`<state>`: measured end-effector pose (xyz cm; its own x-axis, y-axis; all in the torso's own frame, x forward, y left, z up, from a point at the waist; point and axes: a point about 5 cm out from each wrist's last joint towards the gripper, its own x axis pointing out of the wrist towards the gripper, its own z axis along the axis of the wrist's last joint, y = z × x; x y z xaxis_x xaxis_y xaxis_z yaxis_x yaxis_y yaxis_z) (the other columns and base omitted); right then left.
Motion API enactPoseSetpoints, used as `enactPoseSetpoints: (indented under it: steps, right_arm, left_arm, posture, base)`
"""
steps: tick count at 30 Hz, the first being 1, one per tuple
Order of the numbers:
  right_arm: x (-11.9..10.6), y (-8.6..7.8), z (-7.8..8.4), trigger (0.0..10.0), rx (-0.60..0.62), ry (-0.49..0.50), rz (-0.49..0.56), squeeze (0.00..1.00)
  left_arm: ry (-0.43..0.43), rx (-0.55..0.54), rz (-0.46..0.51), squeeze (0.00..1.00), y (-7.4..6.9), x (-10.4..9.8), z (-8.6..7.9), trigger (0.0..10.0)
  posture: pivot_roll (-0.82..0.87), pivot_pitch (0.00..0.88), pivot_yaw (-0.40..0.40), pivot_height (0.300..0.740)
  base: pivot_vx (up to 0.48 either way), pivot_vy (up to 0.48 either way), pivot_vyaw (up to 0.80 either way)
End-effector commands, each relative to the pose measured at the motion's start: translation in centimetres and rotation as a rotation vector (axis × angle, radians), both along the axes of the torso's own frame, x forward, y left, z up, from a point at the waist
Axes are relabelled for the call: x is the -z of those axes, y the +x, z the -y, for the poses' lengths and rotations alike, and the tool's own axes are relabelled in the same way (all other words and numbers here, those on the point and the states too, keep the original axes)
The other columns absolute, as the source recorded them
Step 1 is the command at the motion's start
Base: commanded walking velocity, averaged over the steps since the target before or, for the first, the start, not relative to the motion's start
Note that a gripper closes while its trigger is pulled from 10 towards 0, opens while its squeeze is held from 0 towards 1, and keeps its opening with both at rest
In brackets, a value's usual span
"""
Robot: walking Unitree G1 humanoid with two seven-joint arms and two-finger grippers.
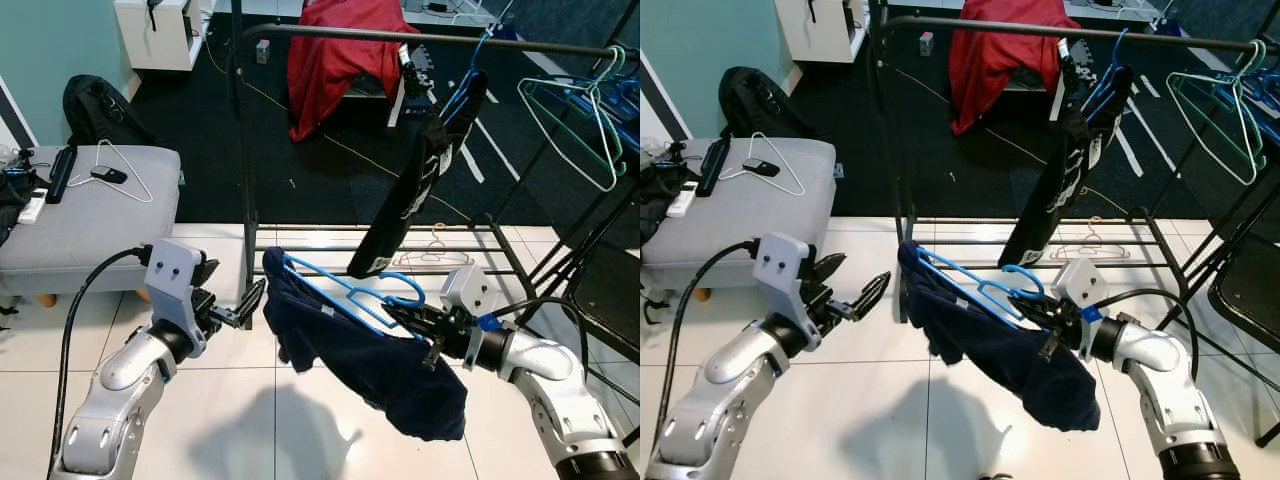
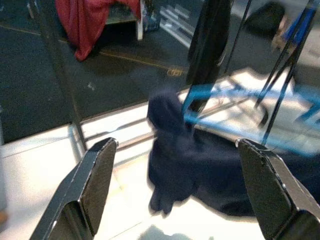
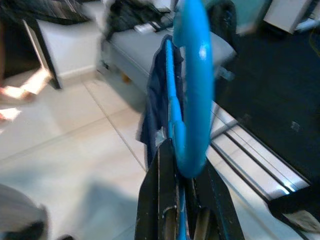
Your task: Hang hanger
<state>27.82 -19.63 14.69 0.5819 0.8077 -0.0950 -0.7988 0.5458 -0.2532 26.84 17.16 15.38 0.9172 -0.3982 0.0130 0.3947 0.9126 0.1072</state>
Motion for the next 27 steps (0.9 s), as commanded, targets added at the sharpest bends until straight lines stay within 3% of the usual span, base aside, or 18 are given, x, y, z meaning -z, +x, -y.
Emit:
enactPoseSetpoints:
  steps: [1, 2, 6, 10, 12, 17, 26, 27]
  right_arm:
    - [-0.7, -0.4, -0.2, 10.0, -0.048, 0.029, 0.017, 0.00]
    - [-0.9, -1.0, -0.4, 10.0, -0.110, 0.030, 0.010, 0.00]
    - [-0.9, -1.5, -0.4, 10.0, -0.162, 0.020, 0.004, 0.00]
    - [-0.8, -2.2, 0.3, 10.0, -0.212, -0.030, 0.014, 0.00]
    - [-0.9, -2.4, 0.9, 10.0, -0.226, -0.065, 0.024, 0.00]
    - [-0.9, -2.2, 0.8, 10.0, -0.227, -0.077, 0.032, 0.00]
    - [-0.8, -2.3, 0.9, 10.0, -0.219, -0.073, 0.027, 0.00]
    - [-0.8, -2.3, 0.9, 10.0, -0.221, -0.070, 0.024, 0.00]
  left_arm:
    - [0.049, -0.016, -0.073, 0.00, -0.3, 1.6, -0.5, 10.0]
    - [0.071, -0.031, -0.130, 0.00, -0.6, 2.8, -1.0, 10.0]
    - [0.077, -0.045, -0.166, 0.00, -0.9, 3.6, -1.4, 10.0]
    - [0.018, -0.077, -0.247, 0.00, -2.3, 5.2, -3.0, 10.0]
    - [-0.068, -0.091, -0.255, 0.00, -3.1, 5.1, -3.6, 10.0]
    - [-0.188, -0.071, -0.219, 0.00, -2.9, 4.0, -3.0, 10.0]
    - [-0.294, 0.022, -0.213, 0.00, -3.2, 3.4, -1.9, 10.0]
    - [-0.327, 0.063, -0.212, 0.26, -3.4, 3.3, -1.5, 10.0]
  posture:
    - [-0.12, 0.154, -0.069, 0.740]
    - [-0.12, 0.153, -0.066, 0.740]
    - [-0.12, 0.153, -0.066, 0.740]
    - [-0.12, 0.160, -0.076, 0.740]
    - [-0.12, 0.162, -0.081, 0.740]
    - [-0.12, 0.162, -0.081, 0.740]
    - [-0.12, 0.156, -0.076, 0.740]
    - [-0.13, 0.157, -0.073, 0.740]
  base:
    - [0.000, 0.000, 0.00]
    - [0.000, 0.000, 0.00]
    - [0.000, 0.000, 0.00]
    - [0.000, 0.000, 0.00]
    - [0.000, 0.000, 0.00]
    - [0.000, 0.000, 0.00]
    - [0.000, 0.000, 0.00]
    - [0.000, 0.000, 0.00]
